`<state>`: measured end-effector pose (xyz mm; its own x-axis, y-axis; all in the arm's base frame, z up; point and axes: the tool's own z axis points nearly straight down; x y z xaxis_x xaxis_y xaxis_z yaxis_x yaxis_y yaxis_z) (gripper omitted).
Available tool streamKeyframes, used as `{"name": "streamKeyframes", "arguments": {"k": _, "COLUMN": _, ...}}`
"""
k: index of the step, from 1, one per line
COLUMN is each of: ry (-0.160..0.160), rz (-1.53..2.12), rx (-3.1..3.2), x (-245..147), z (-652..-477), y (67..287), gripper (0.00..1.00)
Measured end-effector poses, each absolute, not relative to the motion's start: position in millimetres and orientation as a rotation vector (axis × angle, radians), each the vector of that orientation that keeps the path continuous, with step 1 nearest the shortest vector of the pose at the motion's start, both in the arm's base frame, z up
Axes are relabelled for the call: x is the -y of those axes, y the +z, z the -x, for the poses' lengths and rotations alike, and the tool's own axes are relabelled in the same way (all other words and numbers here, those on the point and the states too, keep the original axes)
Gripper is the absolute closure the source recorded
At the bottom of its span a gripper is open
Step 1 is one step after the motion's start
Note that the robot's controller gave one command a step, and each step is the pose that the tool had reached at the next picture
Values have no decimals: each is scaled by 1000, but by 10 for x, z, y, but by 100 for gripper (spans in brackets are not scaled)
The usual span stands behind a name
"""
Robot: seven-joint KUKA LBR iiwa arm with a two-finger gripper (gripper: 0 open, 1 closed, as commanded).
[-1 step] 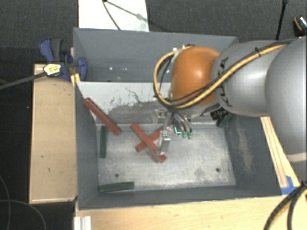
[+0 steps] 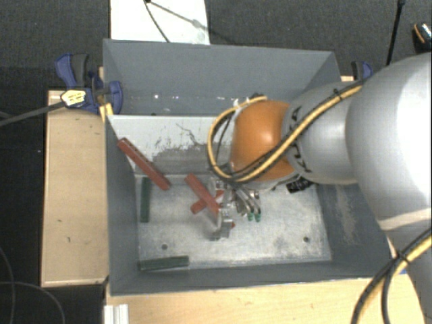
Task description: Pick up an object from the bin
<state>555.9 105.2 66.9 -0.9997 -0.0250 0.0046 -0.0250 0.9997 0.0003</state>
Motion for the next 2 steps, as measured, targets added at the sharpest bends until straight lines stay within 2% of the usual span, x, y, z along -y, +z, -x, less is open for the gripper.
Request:
{"name": "streamKeyframes", "arguments": {"k": 1, "ry": -3, "rz": -40, "rx": 3146, "x": -1052, "z": -5592, "y": 713, "gripper": 100}}
{"name": "streamKeyframes", "arguments": {"k": 2, "ry": 0, "rz": -504, "rx": 3111, "x": -798, "z": -5507, "y": 2120, "gripper": 100}}
